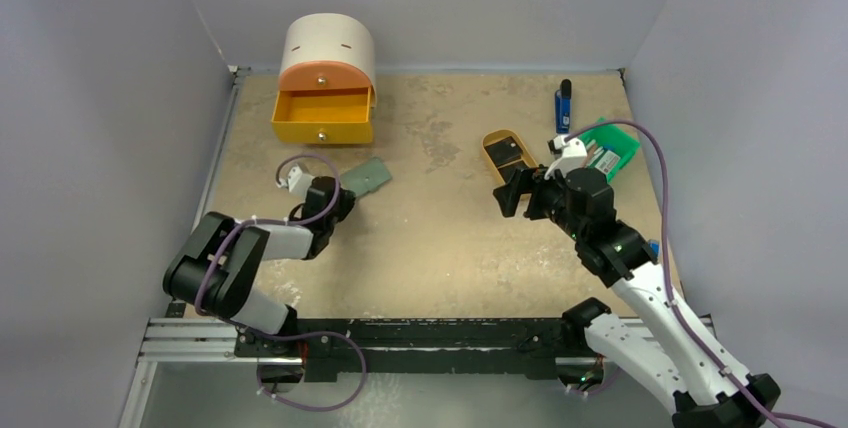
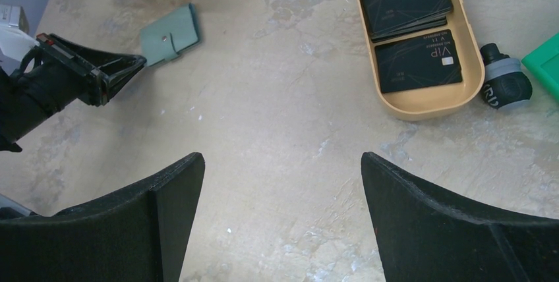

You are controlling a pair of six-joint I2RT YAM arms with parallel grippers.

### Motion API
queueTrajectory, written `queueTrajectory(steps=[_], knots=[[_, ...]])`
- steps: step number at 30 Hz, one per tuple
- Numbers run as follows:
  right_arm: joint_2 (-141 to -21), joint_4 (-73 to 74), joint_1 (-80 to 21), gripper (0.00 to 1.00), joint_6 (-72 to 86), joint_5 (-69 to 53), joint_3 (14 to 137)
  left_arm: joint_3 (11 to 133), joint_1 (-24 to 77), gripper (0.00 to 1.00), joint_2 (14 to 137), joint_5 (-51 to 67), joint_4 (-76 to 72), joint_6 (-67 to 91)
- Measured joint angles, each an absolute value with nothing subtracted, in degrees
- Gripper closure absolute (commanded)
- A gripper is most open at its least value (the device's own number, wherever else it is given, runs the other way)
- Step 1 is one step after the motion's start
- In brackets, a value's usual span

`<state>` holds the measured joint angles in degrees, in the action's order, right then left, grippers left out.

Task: Put the credit cards into the card holder
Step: Move the card holder to the center of the board.

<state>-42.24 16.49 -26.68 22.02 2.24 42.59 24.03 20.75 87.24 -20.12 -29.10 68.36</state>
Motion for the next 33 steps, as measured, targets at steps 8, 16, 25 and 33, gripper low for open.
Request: queueTrajectory(steps=[8,16,25,33], knots=[[-43.2,16.9,-26.7,0.10,21.4,1.7,42.6,20.1,28.0,1.00,80.6,-14.6,-26.5,68.1],[-47.8,16.1,-26.7,0.10,21.3,-0.9,42.5,23.3,39.4,1.00,79.6,-9.4,-19.4,62.8],[-53.6,13.3,-26.7,0.11,22.1,-4.1,41.7,32.2,49.4,0.83,83.5,-9.5,-9.8,54.9],[-56.2,10.1,-26.7,0.11,24.0,-5.6,41.7,32.6,49.0,0.31,67.3,-22.3,1.0,55.5]])
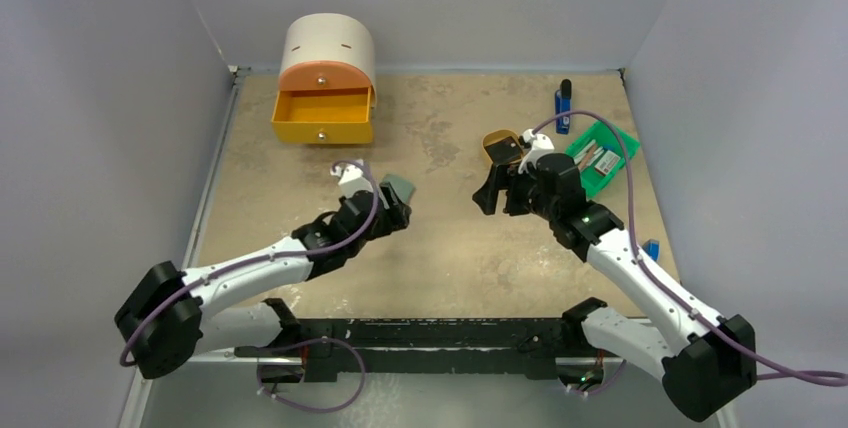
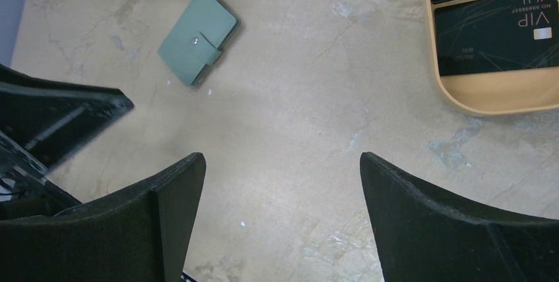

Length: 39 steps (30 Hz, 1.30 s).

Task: Put the credit cards into the card holder
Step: Move the card holder to the center of the board.

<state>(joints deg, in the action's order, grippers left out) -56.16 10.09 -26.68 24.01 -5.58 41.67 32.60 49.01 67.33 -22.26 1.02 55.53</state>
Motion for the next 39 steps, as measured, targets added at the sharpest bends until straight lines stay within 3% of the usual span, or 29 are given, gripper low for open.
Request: queueTrajectory(steps=[4,9,20,29,39], knots=[[-56.8,8.9,-26.7,0.11,24.7,-5.7,41.7,35.5,43.1,0.32,65.4,-26.4,3.4,56.0],[-57.0,8.3,-26.7,0.12,25.0,-5.7,41.7,38.0,35.2,0.33,71.6,-27.0,3.5,55.8],[-53.4,8.4,-26.7,0.14,25.0,-5.7,41.5,44.1,33.4,0.38,87.9,-28.4,1.3,55.8],[-49.0,10.9,-26.7,0.15,24.9,-5.6,40.2,52.5,33.1,0.51,98.0,-28.3,-0.4,55.0],[-45.2,14.4,-26.7,0.15,24.2,-5.0,40.2,53.2,34.3,0.56,101.6,-22.6,-2.8,51.4]])
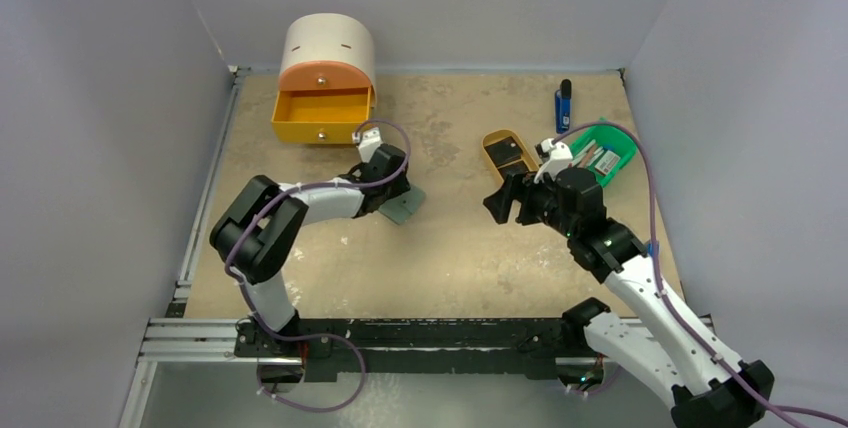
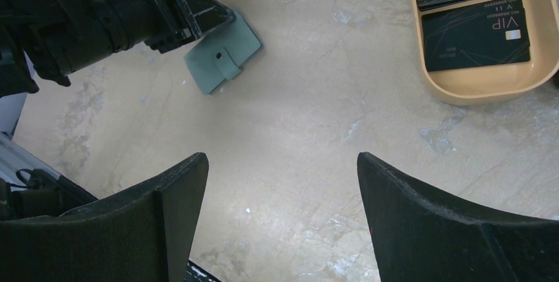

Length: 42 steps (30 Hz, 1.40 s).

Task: Put the credit cards into the card holder
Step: Move the card holder to the center of the board, then adjust the card holder at the center of the board.

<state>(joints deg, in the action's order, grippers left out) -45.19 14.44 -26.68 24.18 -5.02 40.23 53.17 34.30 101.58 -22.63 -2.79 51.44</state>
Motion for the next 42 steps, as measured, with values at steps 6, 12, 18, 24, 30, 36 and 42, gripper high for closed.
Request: queueTrajectory(steps=[6,12,18,24,30,36,42], knots=[[-44.9,15.2,-26.7,0.15,23.9,-3.8,40.2,53.8,40.5,0.59,102.0,-17.5,-3.9,47.0],[-44.8,15.9,-26.7,0.14,24.1,-2.4,40.2,53.5,44.8,0.47,101.1,-10.1,-4.8,43.9],[-48.4,15.1,-26.7,0.19,24.2,-2.5,40.4,52.6,44.6,0.38,85.0,-11.4,1.7,42.9],[-62.3,8.4,-26.7,0.37,24.0,-4.3,43.3,46.7,45.5,0.62,63.9,-16.1,3.5,46.9],[-78.1,-1.0,-26.8,0.63,24.4,-7.6,49.1,30.5,52.0,0.93,60.8,-17.7,3.6,53.4],[-93.6,-6.0,-28.3,0.72,24.6,-9.6,56.1,26.2,58.6,1.00,66.6,-19.0,2.7,55.6],[-104.4,-7.3,-29.6,0.87,24.6,-10.8,63.7,26.2,59.8,1.00,71.4,-18.2,-2.6,55.5]])
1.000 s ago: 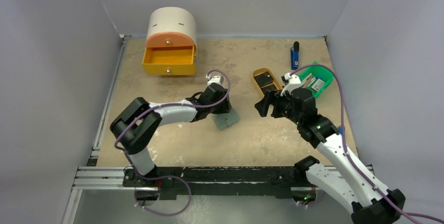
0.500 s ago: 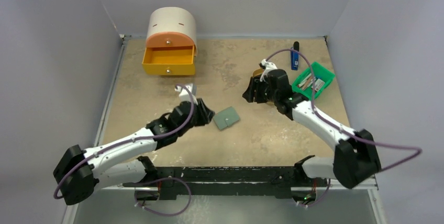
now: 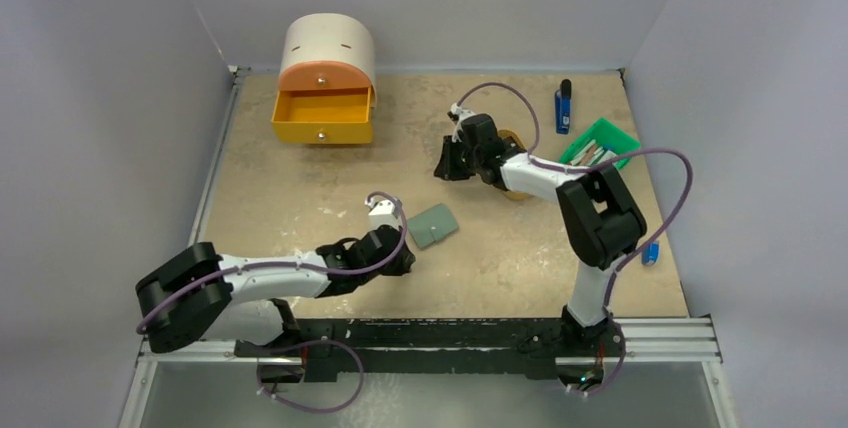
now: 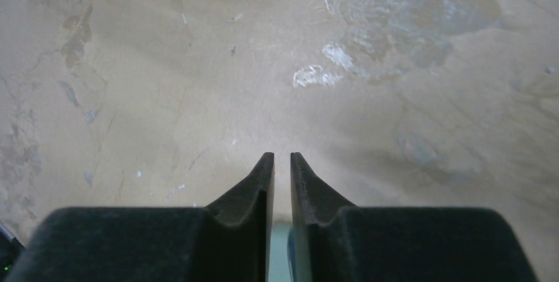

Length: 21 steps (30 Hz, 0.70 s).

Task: Put the credit cards into the card holder
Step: Adjust the card holder at the center of the board.

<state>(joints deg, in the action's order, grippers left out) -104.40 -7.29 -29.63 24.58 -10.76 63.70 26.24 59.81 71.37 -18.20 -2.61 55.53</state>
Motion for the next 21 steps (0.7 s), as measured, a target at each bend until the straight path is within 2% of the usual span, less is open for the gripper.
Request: queueTrajectory(steps=[6,10,21], knots=[[-110.8,-7.3,-30.4,0.95,24.4,-12.5,67.4,27.0,59.9,1.00,79.0,-15.8,-6.9,55.4],[-111.3,-7.1,-30.5,0.97,24.4,-13.6,66.3,29.3,59.9,1.00,82.7,-15.2,-9.0,55.0],[-103.2,-10.6,-30.7,0.96,25.5,-16.1,52.4,32.8,59.9,1.00,85.4,-20.6,-6.2,55.4]])
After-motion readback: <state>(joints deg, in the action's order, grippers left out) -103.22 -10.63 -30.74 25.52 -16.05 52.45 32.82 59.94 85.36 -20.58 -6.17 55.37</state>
